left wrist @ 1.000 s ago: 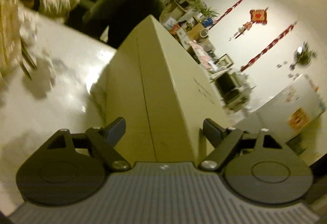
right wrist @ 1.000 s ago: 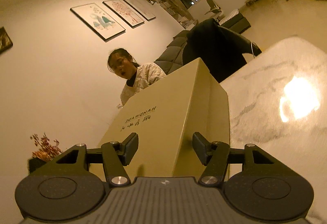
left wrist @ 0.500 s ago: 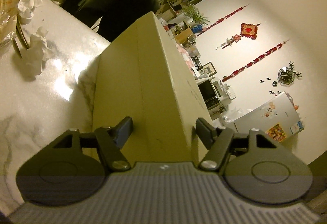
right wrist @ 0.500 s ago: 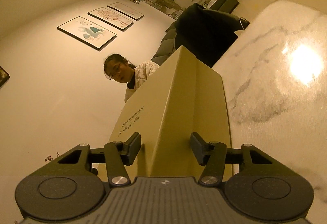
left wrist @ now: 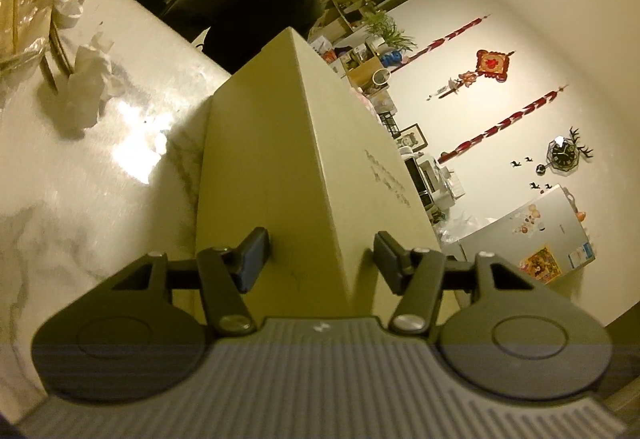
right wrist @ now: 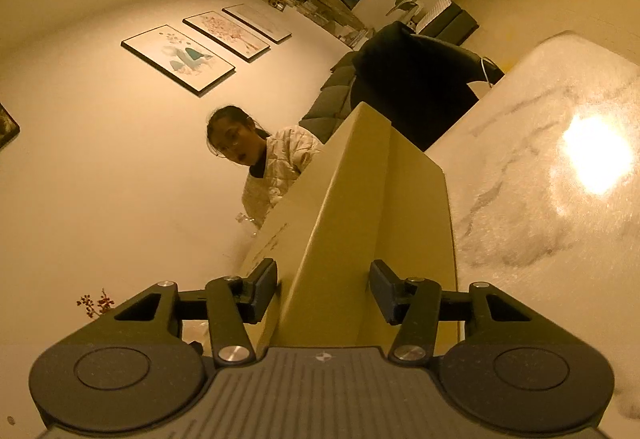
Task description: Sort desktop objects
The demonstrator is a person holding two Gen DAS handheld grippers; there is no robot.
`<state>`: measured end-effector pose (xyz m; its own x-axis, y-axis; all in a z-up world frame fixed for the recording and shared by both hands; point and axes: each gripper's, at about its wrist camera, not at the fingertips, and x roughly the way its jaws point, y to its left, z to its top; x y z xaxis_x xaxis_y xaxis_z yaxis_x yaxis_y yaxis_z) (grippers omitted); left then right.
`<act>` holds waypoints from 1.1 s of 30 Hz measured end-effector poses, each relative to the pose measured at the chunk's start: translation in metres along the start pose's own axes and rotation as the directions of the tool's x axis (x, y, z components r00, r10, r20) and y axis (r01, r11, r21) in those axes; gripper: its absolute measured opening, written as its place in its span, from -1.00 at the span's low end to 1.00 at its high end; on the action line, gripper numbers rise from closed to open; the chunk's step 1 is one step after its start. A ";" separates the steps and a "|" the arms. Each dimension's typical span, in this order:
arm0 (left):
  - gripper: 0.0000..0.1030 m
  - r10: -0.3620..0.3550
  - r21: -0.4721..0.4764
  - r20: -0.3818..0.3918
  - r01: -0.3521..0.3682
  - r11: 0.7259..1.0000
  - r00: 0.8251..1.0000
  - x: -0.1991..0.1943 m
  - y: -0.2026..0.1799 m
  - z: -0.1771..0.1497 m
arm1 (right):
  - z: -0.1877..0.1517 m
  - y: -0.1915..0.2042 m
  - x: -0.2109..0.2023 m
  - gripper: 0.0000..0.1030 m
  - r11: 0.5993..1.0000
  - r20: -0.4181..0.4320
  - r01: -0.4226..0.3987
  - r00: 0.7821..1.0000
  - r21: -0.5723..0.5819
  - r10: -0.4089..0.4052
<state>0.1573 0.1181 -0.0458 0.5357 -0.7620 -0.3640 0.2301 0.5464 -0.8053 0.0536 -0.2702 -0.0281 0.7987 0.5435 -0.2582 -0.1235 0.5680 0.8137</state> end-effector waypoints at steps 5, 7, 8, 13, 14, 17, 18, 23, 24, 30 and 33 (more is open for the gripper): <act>0.14 -0.005 -0.014 -0.007 0.005 1.000 1.000 0.000 0.007 -0.003 | -0.004 -0.011 0.003 0.08 1.000 0.007 -0.013 1.000 0.028 0.013; 0.16 -0.009 -0.022 -0.007 0.008 1.000 1.000 0.000 0.010 -0.005 | -0.006 -0.013 0.003 0.09 0.999 0.009 -0.008 1.000 0.031 0.007; 0.18 -0.009 -0.025 -0.007 0.009 1.000 1.000 0.000 0.011 -0.006 | -0.007 -0.015 0.004 0.12 1.000 0.010 -0.003 1.000 0.031 0.002; 0.21 -0.010 -0.032 -0.006 0.010 0.999 1.000 0.000 0.014 -0.005 | -0.010 -0.022 0.005 0.19 0.998 0.014 -0.006 1.000 0.056 0.005; 0.18 0.002 -0.013 0.004 -0.002 1.000 1.000 -0.001 0.011 -0.003 | -0.010 -0.021 0.005 0.19 0.999 0.014 -0.003 1.000 0.053 0.002; 0.18 0.039 0.070 0.056 -0.043 0.997 0.998 -0.008 -0.003 0.010 | -0.004 -0.010 0.005 0.19 0.999 0.019 0.040 0.999 -0.007 -0.040; 0.18 0.038 0.089 0.068 -0.044 0.995 0.997 -0.009 -0.007 0.016 | -0.001 -0.005 0.006 0.17 0.997 0.024 0.062 0.998 -0.040 -0.061; 0.22 0.013 0.214 0.122 -0.039 0.976 0.992 -0.001 -0.032 0.042 | 0.023 0.020 0.021 0.12 0.977 0.048 0.117 0.993 -0.176 -0.110; 0.22 0.002 0.227 0.122 -0.030 0.973 0.993 0.004 -0.035 0.047 | 0.029 0.025 0.027 0.10 0.972 0.054 0.120 0.992 -0.200 -0.111; 0.22 -0.039 0.288 0.109 0.006 0.958 0.993 0.036 -0.040 0.070 | 0.059 0.035 0.065 -0.03 0.965 0.071 0.109 0.993 -0.240 -0.095; 0.21 -0.041 0.288 0.102 0.010 0.957 0.994 0.051 -0.035 0.079 | 0.073 0.034 0.081 -0.03 0.968 0.069 0.089 0.995 -0.233 -0.074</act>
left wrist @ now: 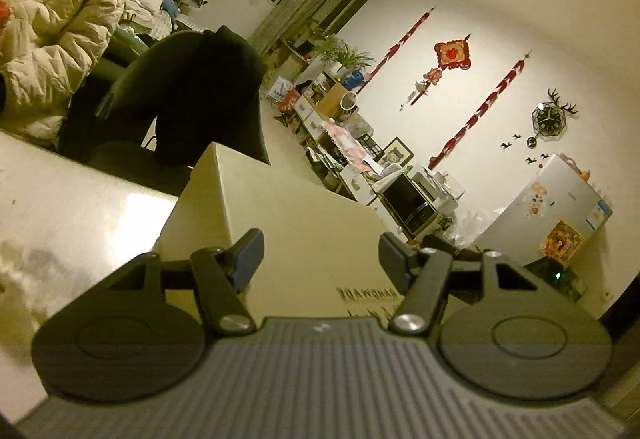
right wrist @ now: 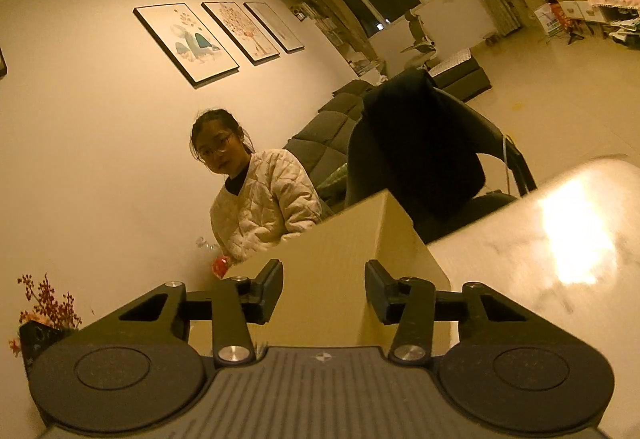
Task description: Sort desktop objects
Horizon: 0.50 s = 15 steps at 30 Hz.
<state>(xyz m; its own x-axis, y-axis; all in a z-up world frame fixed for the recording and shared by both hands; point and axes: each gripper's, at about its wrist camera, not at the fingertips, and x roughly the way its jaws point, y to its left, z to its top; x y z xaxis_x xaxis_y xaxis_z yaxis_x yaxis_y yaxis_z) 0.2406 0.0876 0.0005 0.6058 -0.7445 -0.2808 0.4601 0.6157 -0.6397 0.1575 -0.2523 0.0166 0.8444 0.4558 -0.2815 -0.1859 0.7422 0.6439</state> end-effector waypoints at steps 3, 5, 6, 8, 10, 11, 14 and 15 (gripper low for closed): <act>0.17 -0.010 -0.022 0.005 0.010 1.000 1.000 0.010 0.010 0.003 | 0.011 -0.004 0.015 -0.03 1.000 0.003 -0.023 1.000 0.013 0.023; 0.17 -0.022 -0.039 0.012 0.022 0.999 1.000 0.013 0.012 0.004 | 0.016 -0.007 0.024 -0.03 1.000 0.000 -0.025 1.000 0.019 0.025; 0.16 -0.025 -0.046 0.015 0.026 0.999 1.000 0.014 0.012 0.004 | 0.018 -0.009 0.027 -0.07 0.999 -0.002 -0.028 1.000 0.022 0.028; 0.08 -0.020 -0.048 0.018 0.021 0.999 1.000 0.016 0.012 0.002 | 0.021 -0.012 0.033 -0.08 0.999 -0.002 -0.038 0.999 0.031 0.038; 0.07 -0.019 -0.058 0.017 0.019 0.998 1.000 0.017 0.013 0.000 | 0.023 -0.016 0.037 -0.15 0.999 -0.001 -0.030 1.000 0.044 0.030; 0.06 -0.025 -0.066 0.022 0.026 0.997 0.999 0.017 0.015 -0.002 | 0.023 -0.016 0.039 -0.17 0.999 -0.004 -0.026 1.000 0.048 0.026; 0.01 -0.049 -0.092 0.031 0.052 0.994 0.998 0.015 0.019 -0.001 | 0.020 -0.019 0.042 -0.19 0.999 -0.003 -0.025 1.000 0.036 0.025; -0.02 -0.052 -0.094 0.035 0.055 0.994 0.998 0.014 0.020 -0.002 | 0.020 -0.021 0.042 -0.22 0.999 -0.001 -0.030 1.000 0.040 0.031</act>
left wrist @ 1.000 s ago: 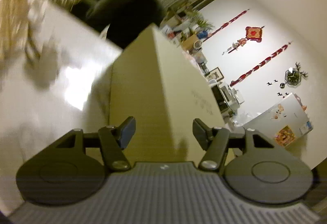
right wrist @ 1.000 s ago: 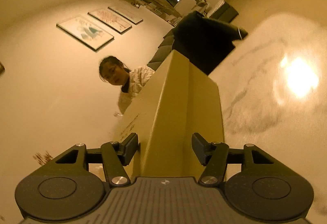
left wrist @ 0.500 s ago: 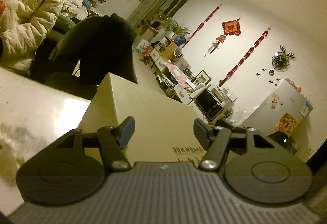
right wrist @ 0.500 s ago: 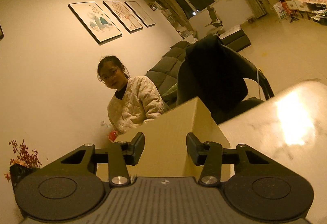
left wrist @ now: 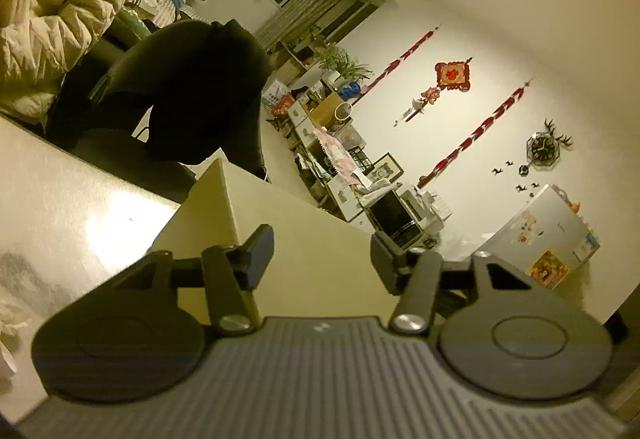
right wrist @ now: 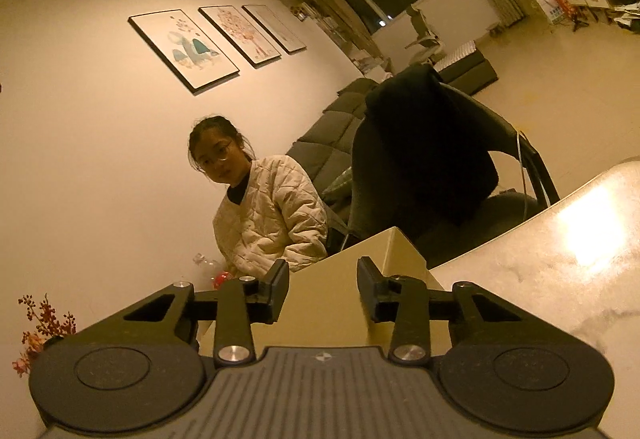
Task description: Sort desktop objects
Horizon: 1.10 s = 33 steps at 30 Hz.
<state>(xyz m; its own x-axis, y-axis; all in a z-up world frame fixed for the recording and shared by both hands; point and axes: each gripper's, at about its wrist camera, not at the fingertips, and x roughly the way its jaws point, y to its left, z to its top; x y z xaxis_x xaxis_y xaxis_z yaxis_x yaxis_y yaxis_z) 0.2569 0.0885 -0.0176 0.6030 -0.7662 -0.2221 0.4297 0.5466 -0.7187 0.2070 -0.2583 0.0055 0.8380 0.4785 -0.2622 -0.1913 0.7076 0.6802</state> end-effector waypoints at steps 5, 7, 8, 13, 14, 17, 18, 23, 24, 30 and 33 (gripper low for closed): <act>-0.02 -0.009 -0.003 0.013 0.009 1.000 1.000 -0.003 -0.001 -0.003 | -0.001 -0.007 -0.001 -0.41 1.000 0.010 -0.003 1.000 0.002 0.003; 0.01 0.006 0.002 0.008 -0.006 1.000 1.000 -0.005 -0.007 -0.003 | -0.002 -0.005 -0.002 -0.41 1.000 0.013 0.002 1.000 -0.005 -0.002; 0.13 0.012 0.007 0.006 -0.012 1.000 1.000 -0.006 -0.010 -0.003 | -0.001 -0.002 -0.003 -0.40 1.000 0.010 0.008 1.000 -0.012 -0.008; 0.36 0.014 0.106 -0.013 -0.012 0.994 1.000 -0.023 -0.039 -0.015 | -0.007 0.021 -0.017 -0.13 0.995 -0.001 0.010 1.000 -0.096 -0.010; 0.36 0.011 0.124 -0.017 -0.009 0.992 1.000 -0.027 -0.045 -0.018 | -0.009 0.027 -0.022 -0.13 0.993 -0.007 0.007 1.000 -0.120 -0.008; 0.36 -0.016 0.134 -0.028 0.019 0.991 0.999 -0.043 -0.056 -0.032 | -0.017 0.041 -0.039 -0.13 0.986 -0.019 0.002 1.000 -0.164 -0.005; 0.36 -0.021 0.134 -0.030 0.025 0.991 0.999 -0.047 -0.058 -0.036 | -0.020 0.045 -0.045 -0.13 0.985 -0.023 0.000 1.000 -0.173 -0.004; 0.36 -0.035 0.118 -0.043 0.040 0.992 0.998 -0.065 -0.061 -0.057 | -0.041 0.063 -0.072 -0.13 0.977 -0.058 -0.018 0.998 -0.212 0.006; 0.36 -0.037 0.112 -0.045 0.042 0.993 0.998 -0.068 -0.061 -0.060 | -0.046 0.067 -0.077 -0.13 0.975 -0.067 -0.020 0.998 -0.222 0.006; 0.35 -0.074 0.070 -0.029 0.075 0.995 0.997 -0.077 -0.055 -0.071 | -0.073 0.090 -0.102 -0.13 0.964 -0.096 -0.034 0.995 -0.264 0.008; 0.35 -0.081 0.056 -0.025 0.082 0.995 0.996 -0.077 -0.053 -0.073 | -0.082 0.096 -0.104 -0.13 0.960 -0.109 -0.011 0.994 -0.279 -0.020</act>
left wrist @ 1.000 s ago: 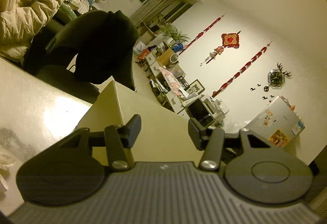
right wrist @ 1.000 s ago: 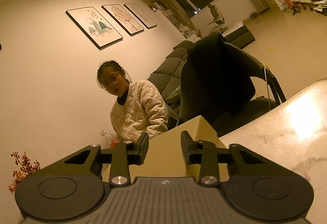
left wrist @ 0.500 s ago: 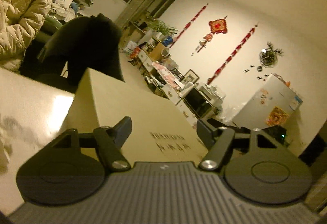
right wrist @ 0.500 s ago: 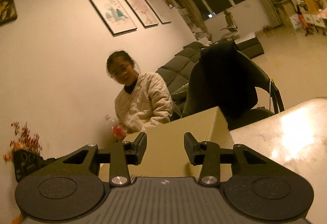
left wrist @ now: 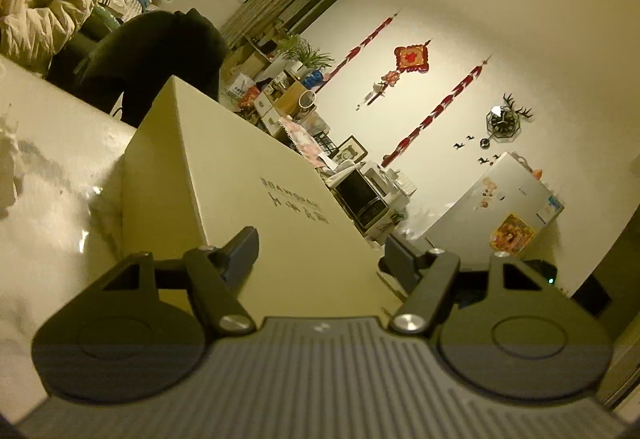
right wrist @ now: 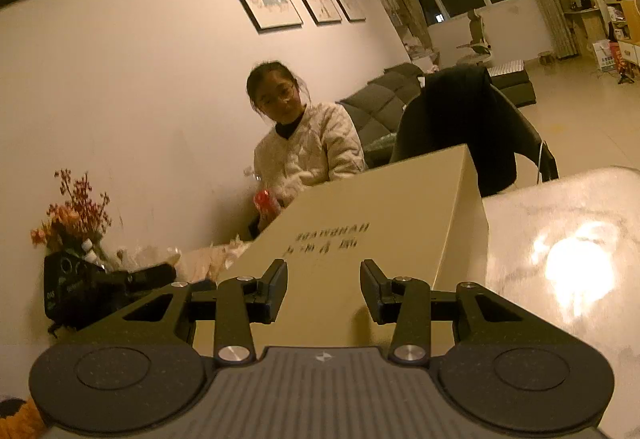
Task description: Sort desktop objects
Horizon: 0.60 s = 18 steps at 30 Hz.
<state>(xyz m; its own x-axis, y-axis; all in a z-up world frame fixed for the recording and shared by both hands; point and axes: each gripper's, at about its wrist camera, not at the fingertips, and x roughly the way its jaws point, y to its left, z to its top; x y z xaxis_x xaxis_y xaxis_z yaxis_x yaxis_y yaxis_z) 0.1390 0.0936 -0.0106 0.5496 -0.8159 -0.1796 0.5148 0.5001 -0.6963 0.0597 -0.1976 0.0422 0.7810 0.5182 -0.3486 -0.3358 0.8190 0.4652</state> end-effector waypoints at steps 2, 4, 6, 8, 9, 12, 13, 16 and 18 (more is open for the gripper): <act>0.35 0.002 0.011 0.000 -0.002 1.000 1.000 0.001 -0.002 -0.002 | -0.004 0.004 0.000 -0.13 1.000 -0.010 0.017 1.000 -0.009 -0.017; 0.33 0.006 0.023 -0.001 -0.006 1.000 1.000 0.002 -0.002 -0.003 | -0.007 0.007 0.001 -0.13 1.000 -0.006 0.027 1.000 -0.015 -0.027; 0.28 0.012 0.022 -0.002 -0.012 1.000 1.000 0.002 -0.002 -0.005 | -0.008 0.008 0.001 -0.14 0.999 -0.002 0.034 0.999 -0.007 -0.034; 0.28 0.023 0.016 -0.001 -0.023 1.000 1.000 0.001 -0.003 -0.006 | -0.009 0.010 0.003 -0.15 0.999 0.000 0.041 0.999 -0.001 -0.041; 0.29 0.033 0.019 -0.002 -0.033 0.999 0.999 0.000 -0.005 -0.005 | -0.010 0.011 0.003 -0.16 0.999 0.001 0.049 0.999 0.000 -0.049; 0.48 0.061 0.040 0.001 -0.061 0.997 0.998 -0.004 -0.014 -0.007 | -0.009 0.019 0.002 -0.13 0.997 -0.010 0.071 0.997 -0.009 -0.071; 0.53 0.071 0.050 0.006 -0.071 0.996 0.997 -0.006 -0.017 -0.009 | -0.009 0.023 0.002 -0.13 0.997 -0.014 0.075 0.997 -0.018 -0.075; 0.62 0.097 0.088 0.018 -0.098 0.991 0.995 -0.012 -0.028 -0.014 | -0.011 0.036 0.001 -0.09 0.995 -0.022 0.089 0.996 -0.052 -0.090; 0.73 0.119 0.109 0.024 -0.121 0.987 0.993 -0.016 -0.035 -0.016 | -0.012 0.043 0.000 -0.05 0.993 -0.023 0.097 0.995 -0.074 -0.099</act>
<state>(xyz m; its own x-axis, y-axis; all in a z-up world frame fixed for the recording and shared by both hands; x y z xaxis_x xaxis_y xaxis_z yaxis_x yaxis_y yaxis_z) 0.1011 0.0847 0.0055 0.6229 -0.7431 -0.2444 0.5128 0.6238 -0.5898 0.0390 -0.1589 0.0521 0.7979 0.4401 -0.4118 -0.2966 0.8815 0.3674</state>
